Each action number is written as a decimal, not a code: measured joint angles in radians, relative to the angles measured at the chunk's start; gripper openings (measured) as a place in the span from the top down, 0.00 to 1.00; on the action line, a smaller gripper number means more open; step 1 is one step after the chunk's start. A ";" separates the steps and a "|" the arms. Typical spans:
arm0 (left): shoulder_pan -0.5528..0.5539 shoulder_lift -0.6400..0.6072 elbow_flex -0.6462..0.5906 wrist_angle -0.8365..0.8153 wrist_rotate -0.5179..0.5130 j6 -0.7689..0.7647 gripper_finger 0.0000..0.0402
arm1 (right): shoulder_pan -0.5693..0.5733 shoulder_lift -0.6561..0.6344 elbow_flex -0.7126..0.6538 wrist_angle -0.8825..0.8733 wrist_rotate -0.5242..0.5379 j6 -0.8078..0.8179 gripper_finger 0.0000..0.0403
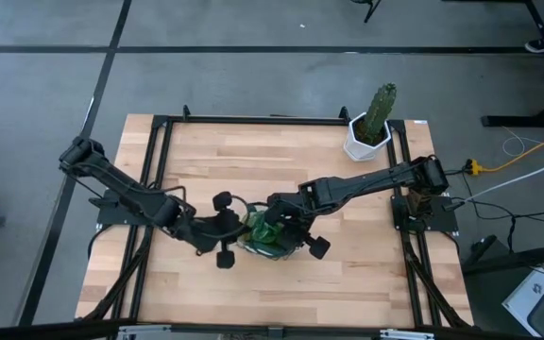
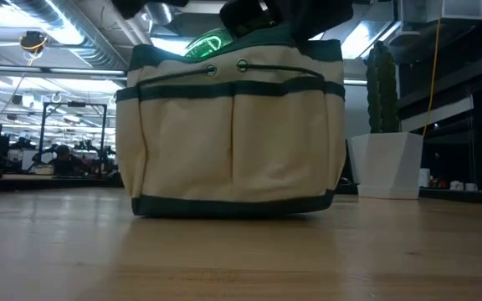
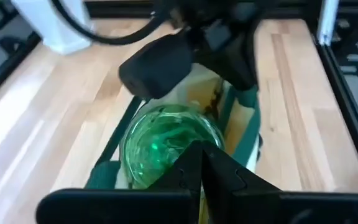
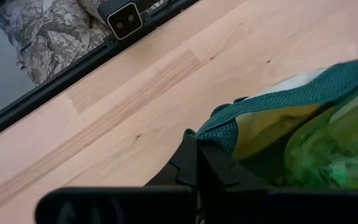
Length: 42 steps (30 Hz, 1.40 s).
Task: Pick & Place Garden tools in Gardening bag
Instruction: Put the green spray bottle into the gardening bag
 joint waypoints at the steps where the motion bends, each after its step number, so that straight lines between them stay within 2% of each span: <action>1: -0.006 -0.008 0.000 -0.002 0.000 0.023 0.99 | 0.000 0.000 0.000 -0.002 -0.003 0.001 1.00; 5: -0.019 -0.047 -0.031 0.052 0.001 0.075 1.00 | 0.000 0.000 0.000 0.003 -0.005 0.024 1.00; 13: 0.005 -0.097 -0.215 0.334 0.058 0.140 1.00 | -0.006 0.000 0.000 0.003 -0.005 0.066 1.00; 17: 0.025 -0.109 -0.275 0.410 0.068 0.152 0.99 | -0.010 0.000 0.000 -0.006 -0.004 0.125 0.96; 22: 0.048 -0.112 -0.290 0.405 0.068 0.152 1.00 | -0.010 0.000 0.000 -0.012 0.056 0.191 0.87; 29: 0.055 -0.112 -0.290 0.409 0.068 0.152 0.98 | -0.011 0.000 0.000 -0.006 0.075 0.235 0.77; 42: 0.055 -0.112 -0.290 0.408 0.052 0.126 0.98 | -0.011 0.000 0.000 0.046 0.075 0.253 0.75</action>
